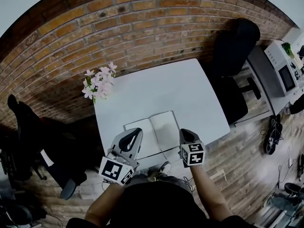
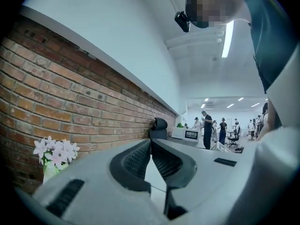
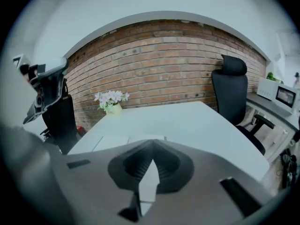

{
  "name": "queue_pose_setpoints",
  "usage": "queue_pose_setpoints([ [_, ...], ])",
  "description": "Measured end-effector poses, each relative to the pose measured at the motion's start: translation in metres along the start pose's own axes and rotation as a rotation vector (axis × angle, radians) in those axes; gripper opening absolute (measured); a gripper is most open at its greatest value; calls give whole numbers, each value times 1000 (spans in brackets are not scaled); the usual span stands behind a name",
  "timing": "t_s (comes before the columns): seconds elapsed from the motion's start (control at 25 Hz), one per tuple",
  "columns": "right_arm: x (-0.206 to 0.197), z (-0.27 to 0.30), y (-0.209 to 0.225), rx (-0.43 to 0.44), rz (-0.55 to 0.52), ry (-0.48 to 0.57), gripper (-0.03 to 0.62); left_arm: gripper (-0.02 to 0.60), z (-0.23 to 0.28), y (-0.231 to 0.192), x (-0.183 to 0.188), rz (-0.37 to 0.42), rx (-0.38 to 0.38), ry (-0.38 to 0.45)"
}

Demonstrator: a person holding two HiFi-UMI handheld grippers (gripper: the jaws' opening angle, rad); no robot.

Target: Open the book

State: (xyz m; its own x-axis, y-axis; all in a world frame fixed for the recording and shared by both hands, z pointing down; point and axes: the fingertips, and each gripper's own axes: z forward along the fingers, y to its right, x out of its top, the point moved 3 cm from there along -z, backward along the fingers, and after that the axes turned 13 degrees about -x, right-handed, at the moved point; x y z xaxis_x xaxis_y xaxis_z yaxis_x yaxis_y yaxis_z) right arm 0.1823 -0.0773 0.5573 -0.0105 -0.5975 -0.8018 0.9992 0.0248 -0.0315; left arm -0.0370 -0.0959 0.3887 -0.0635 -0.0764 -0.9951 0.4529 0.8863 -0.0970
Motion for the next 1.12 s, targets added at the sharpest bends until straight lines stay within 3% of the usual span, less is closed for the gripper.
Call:
queue_pose_setpoints([
  [0.4,71,-50,42,-4,131,196,14,29,18,8,27,53,-24,17],
  [0.76,138,-108,46,8,76,389,14,29,10,3,49,52,18,34],
  [1.12,164,-167,40,27,37,522,14,29,1,8,61,57,48,32],
])
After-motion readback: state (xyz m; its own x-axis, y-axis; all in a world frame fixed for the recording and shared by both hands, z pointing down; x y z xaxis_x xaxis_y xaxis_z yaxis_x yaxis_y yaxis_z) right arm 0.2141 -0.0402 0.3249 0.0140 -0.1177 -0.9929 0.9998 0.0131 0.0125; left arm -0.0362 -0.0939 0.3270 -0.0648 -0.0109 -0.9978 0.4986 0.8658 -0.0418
